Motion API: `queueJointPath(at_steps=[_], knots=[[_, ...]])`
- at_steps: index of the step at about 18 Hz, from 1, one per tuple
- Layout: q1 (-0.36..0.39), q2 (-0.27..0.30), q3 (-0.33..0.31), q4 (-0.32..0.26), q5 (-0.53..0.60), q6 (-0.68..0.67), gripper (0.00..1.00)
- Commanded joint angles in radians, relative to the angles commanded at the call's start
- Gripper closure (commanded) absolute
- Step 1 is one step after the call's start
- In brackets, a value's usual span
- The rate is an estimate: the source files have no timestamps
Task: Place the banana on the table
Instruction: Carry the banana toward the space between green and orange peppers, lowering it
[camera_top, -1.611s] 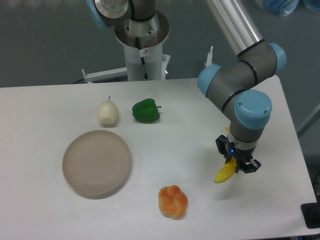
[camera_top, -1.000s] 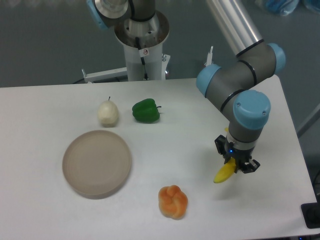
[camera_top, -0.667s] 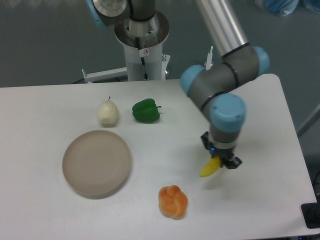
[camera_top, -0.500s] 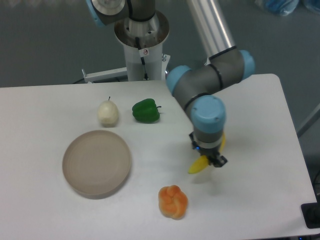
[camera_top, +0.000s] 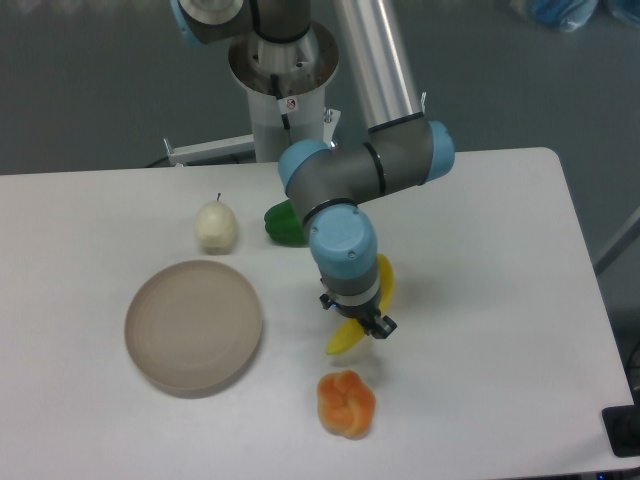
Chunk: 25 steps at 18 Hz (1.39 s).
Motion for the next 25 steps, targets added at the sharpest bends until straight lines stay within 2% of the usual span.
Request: queueJointPath(at_steps=[1,6,7,8,9,14,18,22,25], knots=[[-0.005,0.002,-0.006,0.000,-0.003,-0.024,0.88],[-0.031,0.003,-0.015,0.000,-0.009,-0.115,0.68],[-0.031,0.003,-0.015,0.000,-0.011,-0.124,0.59],[-0.031,0.003,-0.015,0.000,-0.011,-0.124,0.42],[-0.031,0.003,-0.015,0.002,-0.012,-0.124,0.00],[-0.025,0.015,-0.011,0.000,-0.014,-0.118,0.00],[0.017,0.031,0.018,-0.002,-0.024,-0.080,0.00],[0.087,0.049,0.049,-0.005,-0.058,0.113,0.00],[0.133,0.038,0.090,-0.015,-0.060,0.271,0.00]])
